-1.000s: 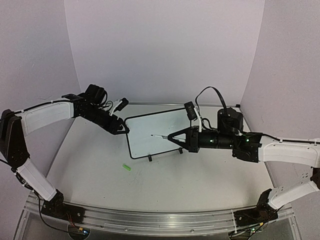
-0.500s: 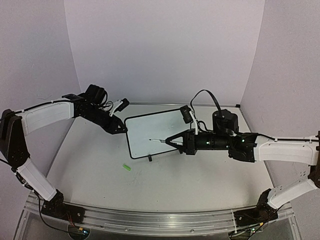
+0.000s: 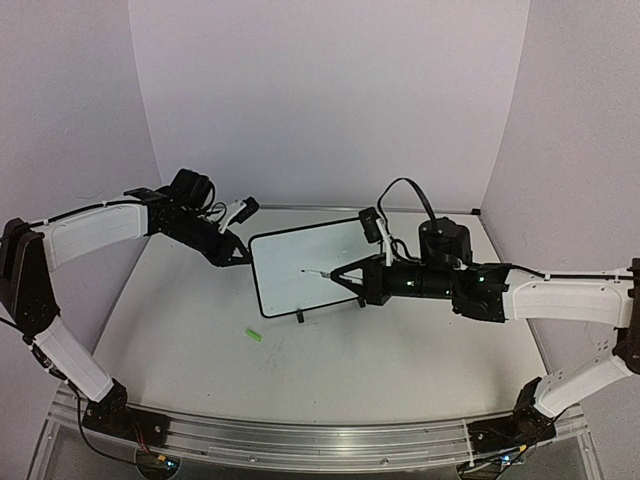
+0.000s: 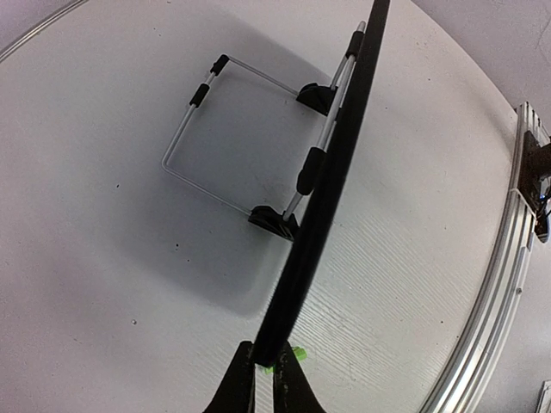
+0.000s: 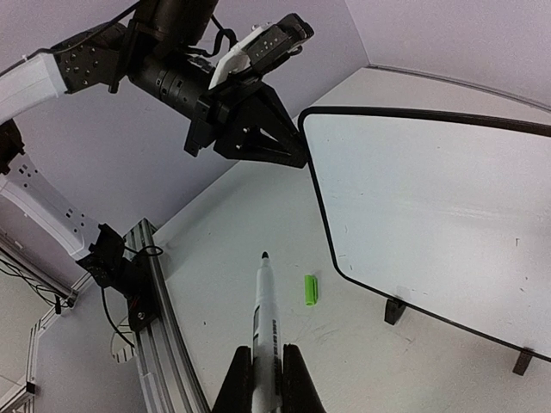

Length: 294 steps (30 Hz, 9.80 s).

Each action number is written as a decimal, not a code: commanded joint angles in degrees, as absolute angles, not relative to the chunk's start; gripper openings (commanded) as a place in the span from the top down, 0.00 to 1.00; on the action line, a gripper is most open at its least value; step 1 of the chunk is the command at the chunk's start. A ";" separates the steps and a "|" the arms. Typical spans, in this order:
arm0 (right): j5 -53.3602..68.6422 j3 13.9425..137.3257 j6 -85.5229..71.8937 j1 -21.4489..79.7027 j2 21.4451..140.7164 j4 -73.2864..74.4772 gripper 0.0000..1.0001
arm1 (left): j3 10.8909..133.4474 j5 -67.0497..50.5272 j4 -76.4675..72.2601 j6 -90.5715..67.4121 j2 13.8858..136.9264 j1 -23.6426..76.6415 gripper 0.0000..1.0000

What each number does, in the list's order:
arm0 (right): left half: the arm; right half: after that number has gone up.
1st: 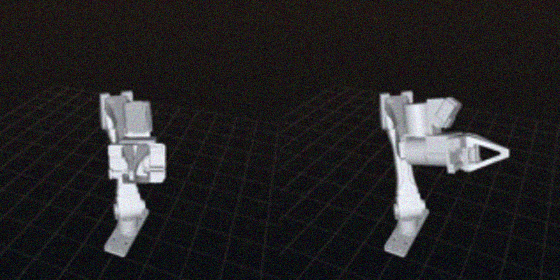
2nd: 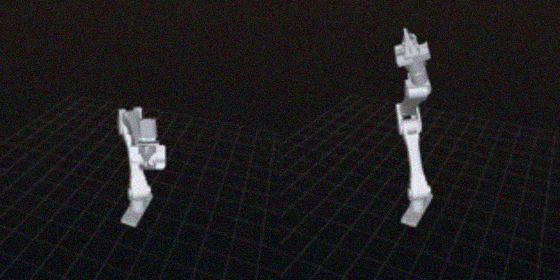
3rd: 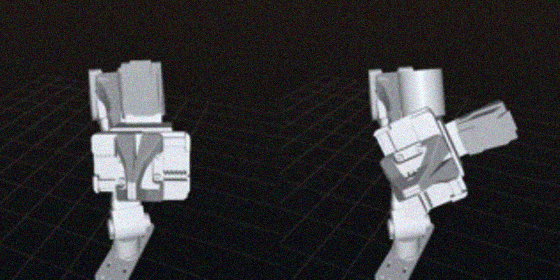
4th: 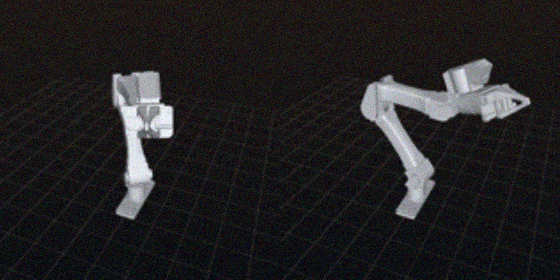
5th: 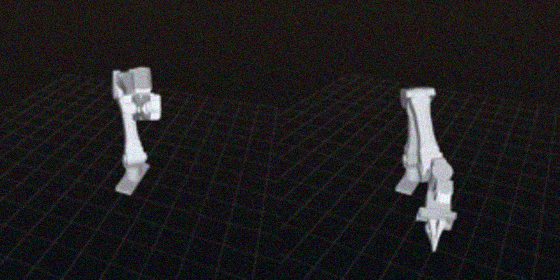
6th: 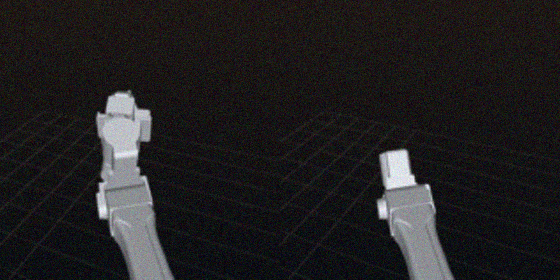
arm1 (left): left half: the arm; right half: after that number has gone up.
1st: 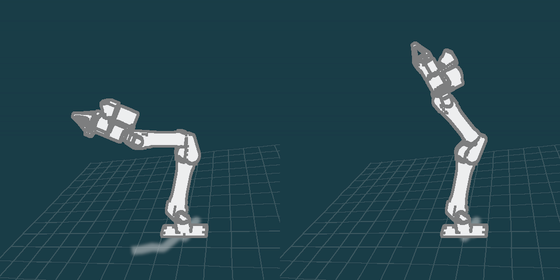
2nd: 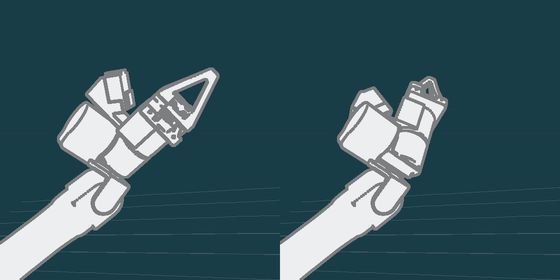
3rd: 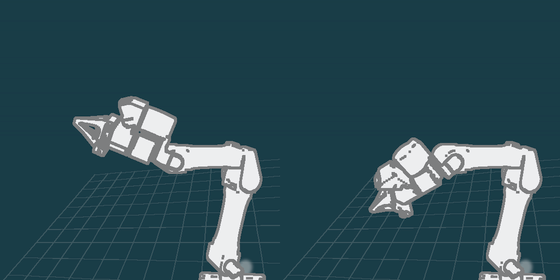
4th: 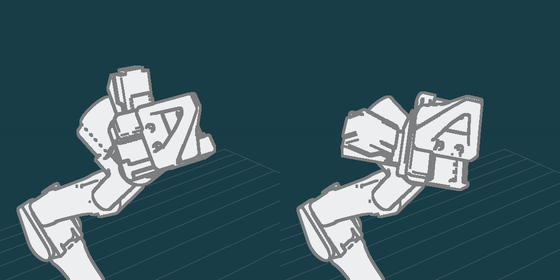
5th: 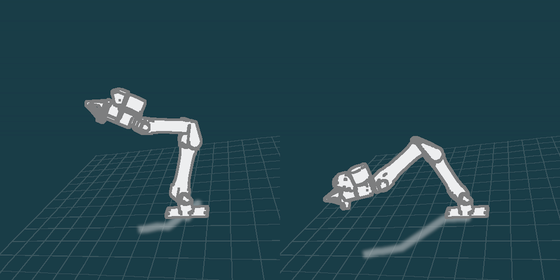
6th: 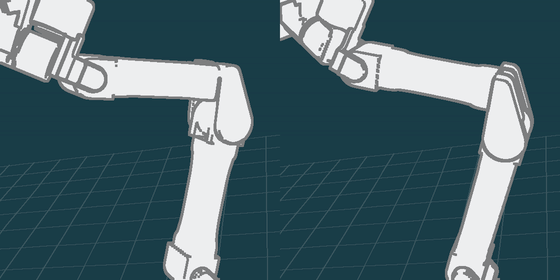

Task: Write a sentence on the whiteboard
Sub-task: Hold the whiteboard at the center of the board, then write a sentence on the whiteboard.

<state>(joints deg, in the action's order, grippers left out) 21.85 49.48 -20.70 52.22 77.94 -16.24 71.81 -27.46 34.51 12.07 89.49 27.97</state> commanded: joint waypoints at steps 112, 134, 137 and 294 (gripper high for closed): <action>33.80 71.65 -23.11 44.10 109.24 -32.52 1.00 | 78.84 -31.32 39.47 21.79 95.05 27.86 1.00; 34.60 67.22 -24.14 44.07 111.01 -32.29 1.00 | 79.02 -31.18 39.48 21.76 94.58 27.86 1.00; 35.30 67.14 -24.07 44.03 110.80 -32.27 1.00 | 79.01 -31.05 39.46 21.71 94.49 27.86 1.00; 31.81 65.26 -27.51 42.68 108.36 -35.78 1.00 | 79.45 -29.90 39.90 21.85 95.32 27.86 1.00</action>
<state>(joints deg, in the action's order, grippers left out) 33.59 65.40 -27.00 43.27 107.26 -35.07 77.62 -33.32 37.52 19.75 94.17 28.01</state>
